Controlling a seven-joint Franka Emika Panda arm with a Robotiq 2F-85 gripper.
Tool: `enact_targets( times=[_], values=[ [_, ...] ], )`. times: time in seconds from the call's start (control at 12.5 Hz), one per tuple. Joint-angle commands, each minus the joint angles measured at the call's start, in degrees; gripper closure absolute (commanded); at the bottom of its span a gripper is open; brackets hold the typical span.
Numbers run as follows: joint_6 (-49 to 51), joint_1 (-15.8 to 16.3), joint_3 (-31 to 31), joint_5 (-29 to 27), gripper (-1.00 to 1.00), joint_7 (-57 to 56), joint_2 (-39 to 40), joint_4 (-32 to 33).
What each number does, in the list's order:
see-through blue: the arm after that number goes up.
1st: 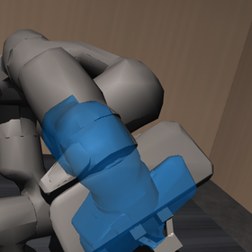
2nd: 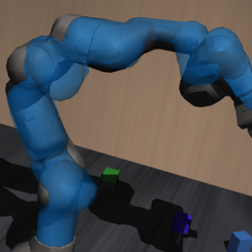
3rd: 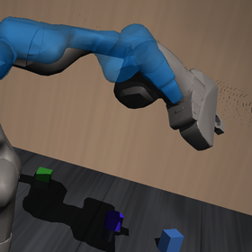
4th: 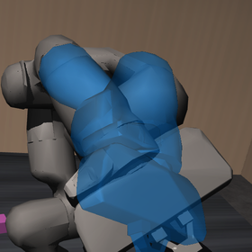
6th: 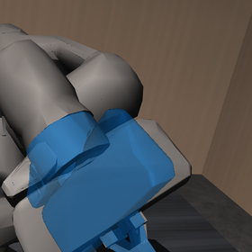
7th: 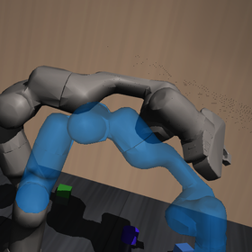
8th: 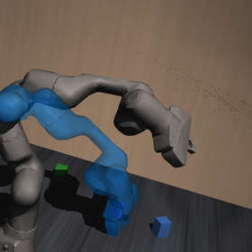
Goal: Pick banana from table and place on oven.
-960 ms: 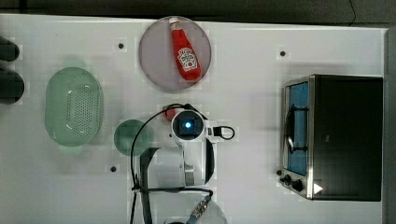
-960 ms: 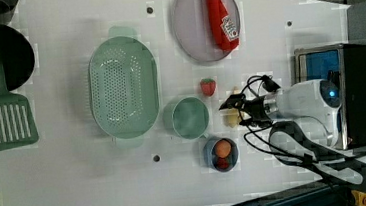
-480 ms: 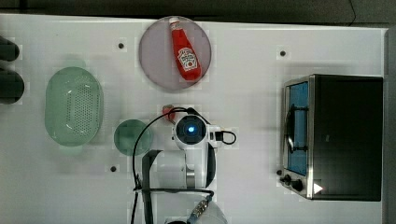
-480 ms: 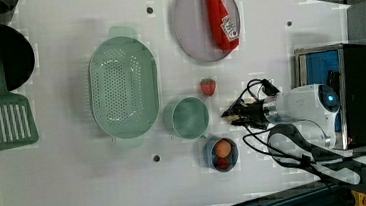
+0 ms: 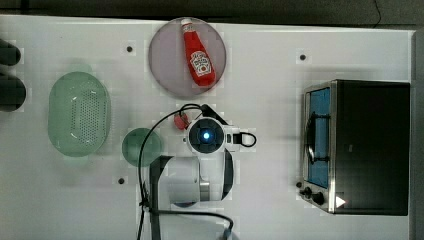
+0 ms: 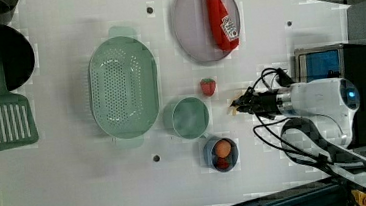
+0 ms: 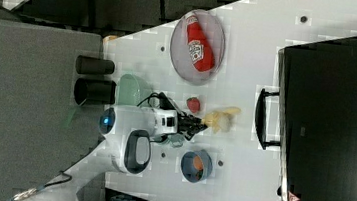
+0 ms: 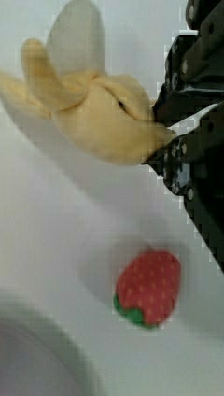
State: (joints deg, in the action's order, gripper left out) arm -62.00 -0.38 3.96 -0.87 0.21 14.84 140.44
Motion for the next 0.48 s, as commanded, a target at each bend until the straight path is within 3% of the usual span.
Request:
enact_targets(
  times=[0.08,0.48],
  values=[
    [5.88,-0.03,0.05,1.29,0.50,0.02,-11.15,-1.00],
    [30.02,-0.30,-1.51,1.27,0.50,0.02,-30.27,-7.98]
  ],
)
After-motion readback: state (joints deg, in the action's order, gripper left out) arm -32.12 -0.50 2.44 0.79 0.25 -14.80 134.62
